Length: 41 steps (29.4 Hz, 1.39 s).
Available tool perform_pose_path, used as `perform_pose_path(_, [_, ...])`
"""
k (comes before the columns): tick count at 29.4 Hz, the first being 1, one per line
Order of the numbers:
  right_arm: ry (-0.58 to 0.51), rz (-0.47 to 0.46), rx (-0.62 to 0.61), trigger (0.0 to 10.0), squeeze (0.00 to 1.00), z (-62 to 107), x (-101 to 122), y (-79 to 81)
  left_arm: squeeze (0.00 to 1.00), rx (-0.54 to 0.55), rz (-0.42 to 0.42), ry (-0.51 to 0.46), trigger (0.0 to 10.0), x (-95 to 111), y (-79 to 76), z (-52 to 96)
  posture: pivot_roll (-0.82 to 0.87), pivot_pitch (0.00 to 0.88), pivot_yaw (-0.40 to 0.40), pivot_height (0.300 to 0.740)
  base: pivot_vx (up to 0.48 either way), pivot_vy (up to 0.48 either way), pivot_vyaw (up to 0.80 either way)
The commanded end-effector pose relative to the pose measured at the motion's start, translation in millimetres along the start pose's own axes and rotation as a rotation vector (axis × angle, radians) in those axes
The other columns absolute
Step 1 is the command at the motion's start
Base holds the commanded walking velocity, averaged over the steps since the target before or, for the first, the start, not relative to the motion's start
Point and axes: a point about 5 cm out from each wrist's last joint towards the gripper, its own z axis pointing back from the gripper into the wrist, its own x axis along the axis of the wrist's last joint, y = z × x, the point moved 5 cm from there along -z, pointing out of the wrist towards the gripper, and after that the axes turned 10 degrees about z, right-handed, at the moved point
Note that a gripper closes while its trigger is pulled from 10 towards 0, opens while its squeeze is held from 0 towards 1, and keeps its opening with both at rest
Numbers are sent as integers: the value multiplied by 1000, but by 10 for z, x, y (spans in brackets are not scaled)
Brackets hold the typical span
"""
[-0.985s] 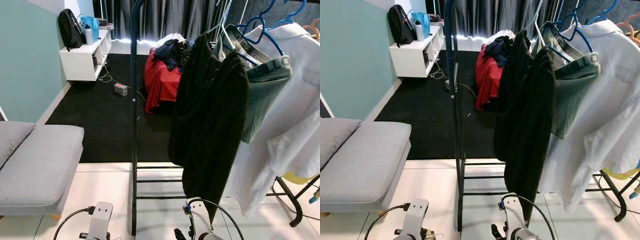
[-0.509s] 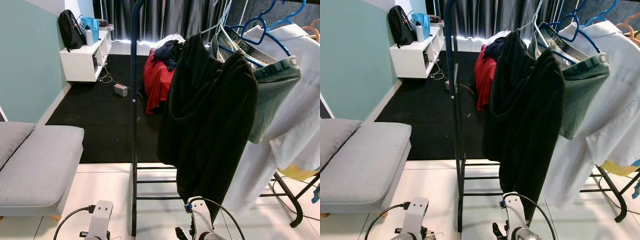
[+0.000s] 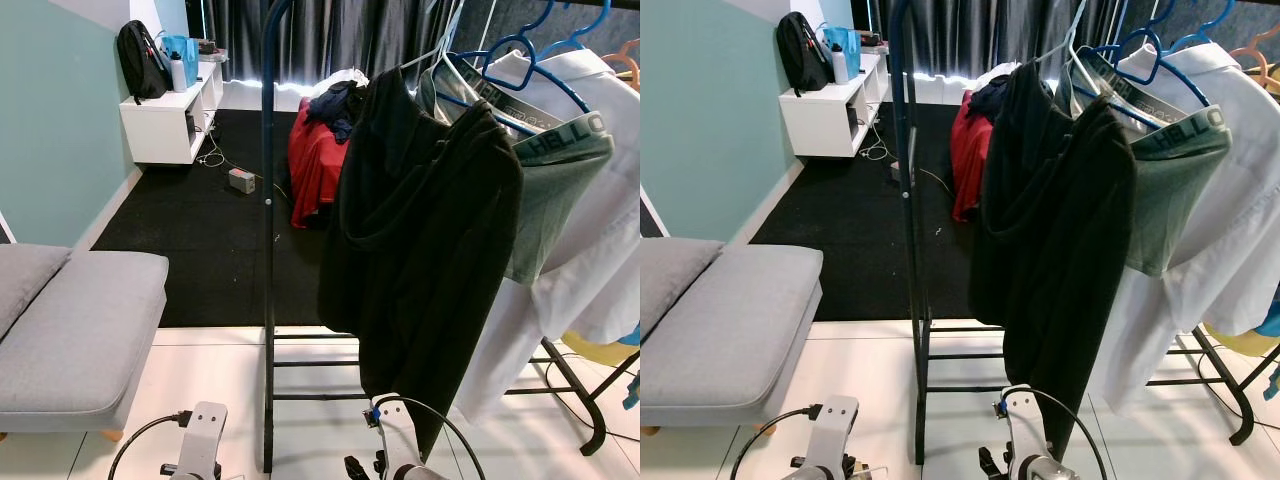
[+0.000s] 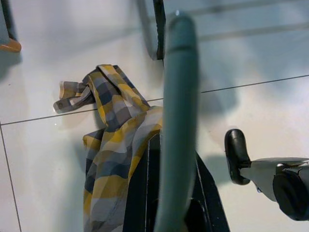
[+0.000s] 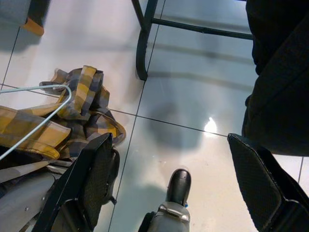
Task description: Hang hanger
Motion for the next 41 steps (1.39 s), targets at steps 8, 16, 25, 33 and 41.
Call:
perform_pose_path(8, [45,-21,2,10000,0,1,-80,4,0,-29,-5,48,10000,-87,-39,-2,71,98,-30,740,0,0,0])
perform_pose_path(16, [58,11,7,10000,0,0,-100,16,0,-29,-63,60,10000,-111,-55,-5,74,95,-35,740,0,0,0])
perform_pose_path(25, [60,-1,5,10000,0,6,-118,9,0,-28,-50,72,10000,-143,-53,-2,73,88,-36,740,0,0,0])
perform_pose_path(33, [66,8,5,10000,0,6,-132,15,0,-26,-52,77,10000,-163,-41,0,70,86,-39,740,0,0,0])
perform_pose_path(41, [65,13,2,10000,0,1,-118,20,0,-2,-38,60,10000,-131,7,2,73,85,-42,740,0,0,0])
